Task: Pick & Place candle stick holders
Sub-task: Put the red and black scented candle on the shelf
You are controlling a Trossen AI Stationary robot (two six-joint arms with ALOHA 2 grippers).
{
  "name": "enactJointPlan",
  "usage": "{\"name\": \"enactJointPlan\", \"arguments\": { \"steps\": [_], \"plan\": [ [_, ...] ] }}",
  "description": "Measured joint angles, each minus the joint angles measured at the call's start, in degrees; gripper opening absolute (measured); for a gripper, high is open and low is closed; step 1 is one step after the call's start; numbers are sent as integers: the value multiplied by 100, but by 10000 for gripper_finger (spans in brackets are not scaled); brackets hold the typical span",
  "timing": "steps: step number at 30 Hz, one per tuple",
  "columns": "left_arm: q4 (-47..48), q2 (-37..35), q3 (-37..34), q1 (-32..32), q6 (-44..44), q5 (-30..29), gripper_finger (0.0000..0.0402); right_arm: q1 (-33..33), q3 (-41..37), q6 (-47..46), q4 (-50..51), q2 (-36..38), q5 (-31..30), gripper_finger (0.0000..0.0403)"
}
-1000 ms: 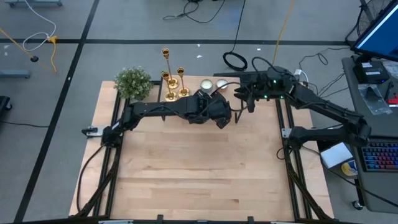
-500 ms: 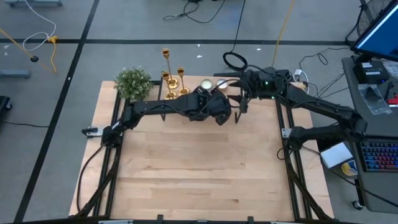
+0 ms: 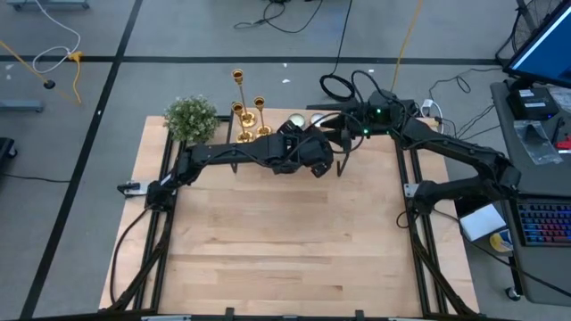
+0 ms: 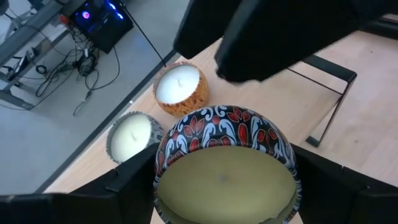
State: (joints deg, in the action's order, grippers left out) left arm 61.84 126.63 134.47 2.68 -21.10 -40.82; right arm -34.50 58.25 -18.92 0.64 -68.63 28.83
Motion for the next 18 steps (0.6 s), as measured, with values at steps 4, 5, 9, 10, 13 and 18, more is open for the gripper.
{"name": "enactJointPlan", "arguments": {
  "steps": [4, 5, 9, 10, 13, 18],
  "plan": [
    [-2, 0, 0, 27, 31, 11, 293, 0, 1, -293, 102, -3, 7, 263],
    [-2, 0, 0, 30, 43, 11, 298, 0, 1, -293, 125, -3, 5, 266],
    [-14, 0, 0, 42, 46, 9, 323, 58, 1, -461, 81, -51, 1, 274],
    [-20, 0, 0, 46, 46, 10, 324, 80, 1, -481, 85, -68, -4, 275],
    [-35, 0, 0, 61, 47, 15, 309, 131, 1, -512, 60, -85, -5, 277],
    [-115, 0, 0, 63, 204, 24, 292, 160, 1, -596, 52, -153, -23, 278]
  ]
}}
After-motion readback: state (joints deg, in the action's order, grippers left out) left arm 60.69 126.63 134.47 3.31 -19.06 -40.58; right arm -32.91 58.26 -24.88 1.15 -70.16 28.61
